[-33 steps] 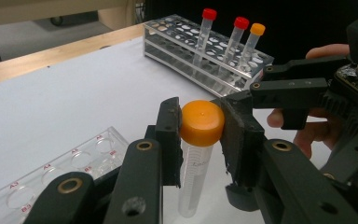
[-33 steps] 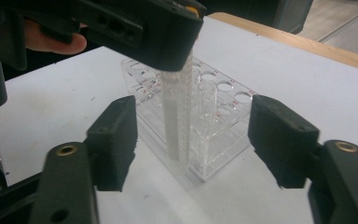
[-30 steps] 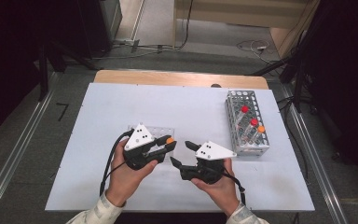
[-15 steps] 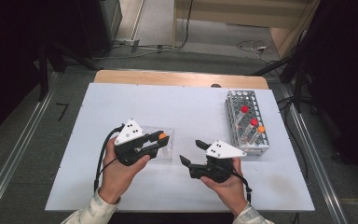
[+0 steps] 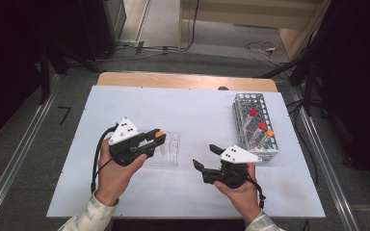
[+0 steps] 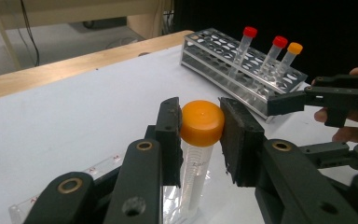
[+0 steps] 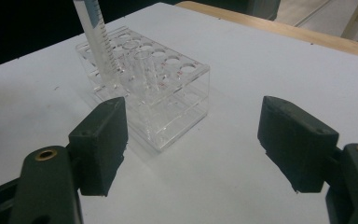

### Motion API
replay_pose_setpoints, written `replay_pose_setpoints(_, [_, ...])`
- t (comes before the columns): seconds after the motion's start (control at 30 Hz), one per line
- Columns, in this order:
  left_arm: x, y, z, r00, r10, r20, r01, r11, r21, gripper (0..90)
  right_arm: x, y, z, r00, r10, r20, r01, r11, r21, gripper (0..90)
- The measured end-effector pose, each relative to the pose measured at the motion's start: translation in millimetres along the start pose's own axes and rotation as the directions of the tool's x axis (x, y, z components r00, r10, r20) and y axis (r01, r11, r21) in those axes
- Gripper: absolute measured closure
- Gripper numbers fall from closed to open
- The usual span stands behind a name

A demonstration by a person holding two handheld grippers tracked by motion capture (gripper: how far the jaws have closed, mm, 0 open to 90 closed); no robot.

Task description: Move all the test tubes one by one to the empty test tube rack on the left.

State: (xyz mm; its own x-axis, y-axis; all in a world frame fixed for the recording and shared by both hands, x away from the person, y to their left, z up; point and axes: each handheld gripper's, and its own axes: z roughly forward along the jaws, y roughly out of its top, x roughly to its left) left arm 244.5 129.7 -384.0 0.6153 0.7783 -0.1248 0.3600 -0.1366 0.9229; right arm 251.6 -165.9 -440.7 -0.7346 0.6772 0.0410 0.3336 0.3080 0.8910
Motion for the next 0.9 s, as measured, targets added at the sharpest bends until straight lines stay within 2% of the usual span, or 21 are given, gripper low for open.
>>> replay_pose_setpoints(0.47, [8.4, -0.5, 0.7, 0.9981, 0.012, -0.06, -0.013, 0.9997, -0.019, 70.9, -5.8, -4.3, 0.3, 1.0, 0.005, 0.005, -0.005, 1.0, 0.003, 21.7])
replay_pose_setpoints(0.57, [9.0, -1.2, 1.6, 0.9976, 0.012, -0.068, -0.013, 0.9997, -0.019, 70.9, -6.2, -4.4, 1.0, 0.9997, 0.009, 0.023, -0.01, 0.9999, 0.005, 22.6])
replay_pose_setpoints(0.9, [10.6, -5.2, 6.1, 0.9956, 0.02, -0.091, -0.021, 0.9997, -0.012, 70.9, -6.5, -5.3, 1.7, 0.9997, 0.012, 0.022, -0.012, 0.9999, 0.012, 22.5])
